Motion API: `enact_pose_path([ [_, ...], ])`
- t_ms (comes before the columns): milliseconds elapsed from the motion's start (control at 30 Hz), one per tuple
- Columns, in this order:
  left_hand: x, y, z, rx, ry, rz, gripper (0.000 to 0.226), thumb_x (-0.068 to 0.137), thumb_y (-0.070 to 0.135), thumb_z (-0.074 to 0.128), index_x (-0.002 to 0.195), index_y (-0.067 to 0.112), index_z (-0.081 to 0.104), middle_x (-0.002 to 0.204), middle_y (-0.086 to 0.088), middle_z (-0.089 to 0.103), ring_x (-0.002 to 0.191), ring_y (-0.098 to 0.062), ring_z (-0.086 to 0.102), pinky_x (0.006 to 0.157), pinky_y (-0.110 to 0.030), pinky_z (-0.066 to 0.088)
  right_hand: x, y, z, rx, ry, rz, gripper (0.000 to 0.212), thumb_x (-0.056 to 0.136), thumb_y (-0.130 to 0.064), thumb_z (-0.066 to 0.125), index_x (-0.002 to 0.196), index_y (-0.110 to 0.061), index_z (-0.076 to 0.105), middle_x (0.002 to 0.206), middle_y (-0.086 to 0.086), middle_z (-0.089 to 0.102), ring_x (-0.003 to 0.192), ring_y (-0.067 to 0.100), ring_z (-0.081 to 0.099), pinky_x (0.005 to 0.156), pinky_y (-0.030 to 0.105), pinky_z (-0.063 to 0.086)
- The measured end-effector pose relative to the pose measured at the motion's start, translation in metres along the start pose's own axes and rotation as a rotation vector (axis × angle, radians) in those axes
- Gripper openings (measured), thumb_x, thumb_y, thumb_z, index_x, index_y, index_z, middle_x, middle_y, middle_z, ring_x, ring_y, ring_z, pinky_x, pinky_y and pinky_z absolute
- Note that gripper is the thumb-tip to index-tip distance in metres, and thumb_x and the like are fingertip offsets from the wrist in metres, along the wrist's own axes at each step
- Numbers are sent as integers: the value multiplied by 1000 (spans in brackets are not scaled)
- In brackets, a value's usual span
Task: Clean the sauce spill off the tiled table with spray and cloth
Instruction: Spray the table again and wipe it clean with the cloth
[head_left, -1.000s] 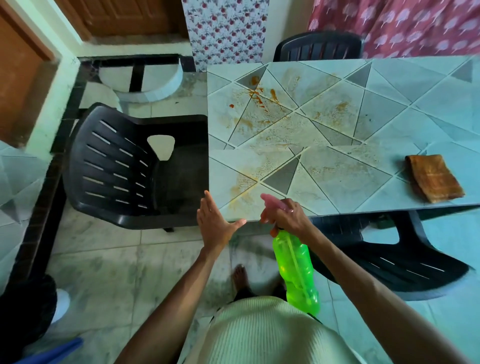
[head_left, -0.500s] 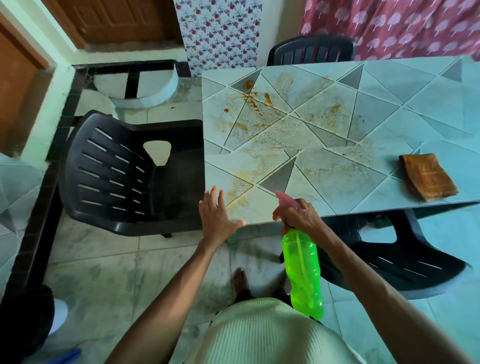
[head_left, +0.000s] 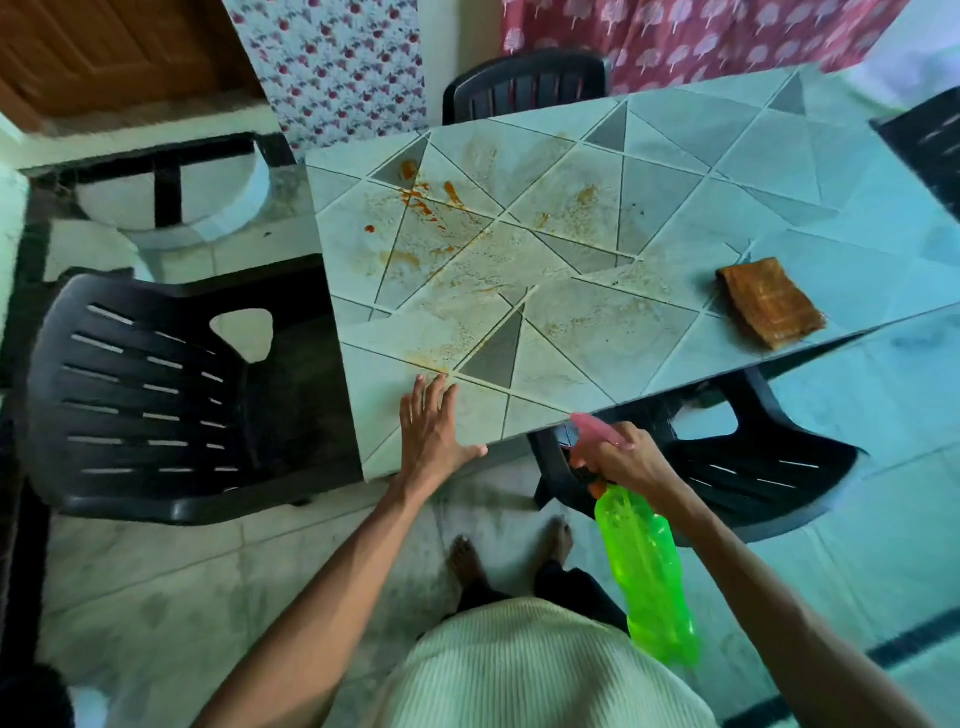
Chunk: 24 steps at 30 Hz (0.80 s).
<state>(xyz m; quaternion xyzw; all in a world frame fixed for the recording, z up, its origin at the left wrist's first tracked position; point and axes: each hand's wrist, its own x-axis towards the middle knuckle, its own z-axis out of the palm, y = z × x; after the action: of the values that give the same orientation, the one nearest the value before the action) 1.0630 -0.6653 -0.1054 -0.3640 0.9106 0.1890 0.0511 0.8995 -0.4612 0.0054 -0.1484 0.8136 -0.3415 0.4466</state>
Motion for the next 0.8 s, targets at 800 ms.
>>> enact_pose_path([
  [800, 59, 141, 30, 47, 48, 48, 107, 59, 55, 85, 143, 8, 39, 143, -12, 44, 133, -33, 38, 111, -45, 29, 15, 66, -171, 230, 218, 115, 36, 74, -9, 63, 109, -3, 69, 68, 8, 69, 48, 22, 59, 61, 40, 56],
])
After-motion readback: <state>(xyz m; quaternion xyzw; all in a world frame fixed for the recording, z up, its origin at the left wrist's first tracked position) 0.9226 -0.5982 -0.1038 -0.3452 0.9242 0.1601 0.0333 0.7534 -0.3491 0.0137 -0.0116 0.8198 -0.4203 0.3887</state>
